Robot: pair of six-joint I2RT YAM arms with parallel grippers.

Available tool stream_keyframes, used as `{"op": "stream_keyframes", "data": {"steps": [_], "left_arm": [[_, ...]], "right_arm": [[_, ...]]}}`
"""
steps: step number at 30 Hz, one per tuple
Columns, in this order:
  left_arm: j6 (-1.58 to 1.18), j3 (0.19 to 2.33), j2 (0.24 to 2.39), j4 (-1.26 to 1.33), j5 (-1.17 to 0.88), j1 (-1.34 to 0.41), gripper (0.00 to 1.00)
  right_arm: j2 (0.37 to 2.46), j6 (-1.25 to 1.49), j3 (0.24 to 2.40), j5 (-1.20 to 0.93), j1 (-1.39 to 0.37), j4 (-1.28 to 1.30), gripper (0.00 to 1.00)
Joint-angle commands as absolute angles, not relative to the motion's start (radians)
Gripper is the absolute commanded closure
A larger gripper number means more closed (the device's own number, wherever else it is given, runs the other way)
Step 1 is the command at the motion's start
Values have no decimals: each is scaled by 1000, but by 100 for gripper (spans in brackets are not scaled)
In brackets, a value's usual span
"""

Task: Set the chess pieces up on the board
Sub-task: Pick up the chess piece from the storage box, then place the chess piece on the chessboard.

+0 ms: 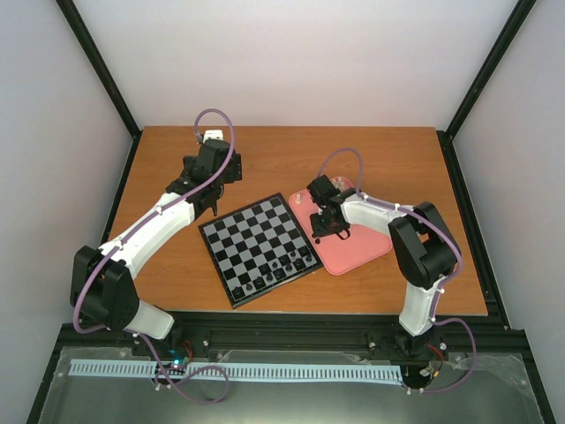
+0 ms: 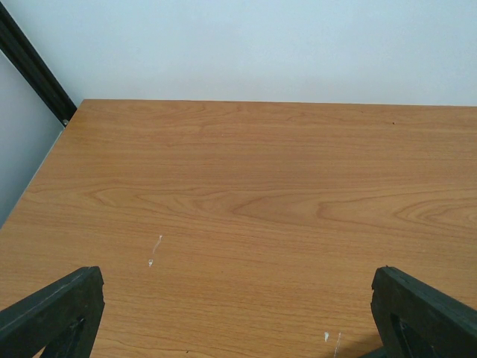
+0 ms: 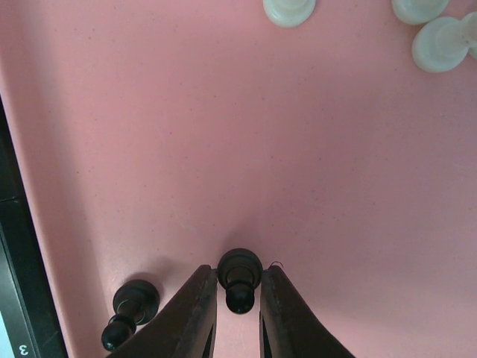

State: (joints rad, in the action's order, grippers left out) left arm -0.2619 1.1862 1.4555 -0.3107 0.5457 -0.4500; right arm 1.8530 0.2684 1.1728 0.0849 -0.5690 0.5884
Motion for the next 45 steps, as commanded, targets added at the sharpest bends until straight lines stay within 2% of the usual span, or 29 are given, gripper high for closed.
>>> {"op": "stream_keyframes", "data": {"steps": [1, 12, 14, 18, 27, 35, 45], "left_arm": [[-260, 1198, 1461, -293, 549, -459, 0], [-258, 1201, 1466, -293, 549, -459, 0], [-257, 1201, 1466, -293, 548, -459, 0], [-257, 1201, 1466, -292, 551, -459, 0], [-258, 1206, 1462, -296, 551, -459, 0], [-262, 1203, 1456, -298, 544, -459, 0], [-264, 1187, 1412, -303, 550, -459, 0]], "right_arm": [[1833, 262, 1172, 83, -561, 581, 82], [1826, 265, 1173, 89, -560, 574, 82], [1828, 265, 1172, 84, -561, 572, 84], [1829, 265, 1169, 77, -561, 567, 97], [1741, 272, 1180, 68, -570, 605, 97], [1627, 254, 1315, 129, -725, 741, 97], [1790, 251, 1450, 25, -1005, 761, 97]]}}
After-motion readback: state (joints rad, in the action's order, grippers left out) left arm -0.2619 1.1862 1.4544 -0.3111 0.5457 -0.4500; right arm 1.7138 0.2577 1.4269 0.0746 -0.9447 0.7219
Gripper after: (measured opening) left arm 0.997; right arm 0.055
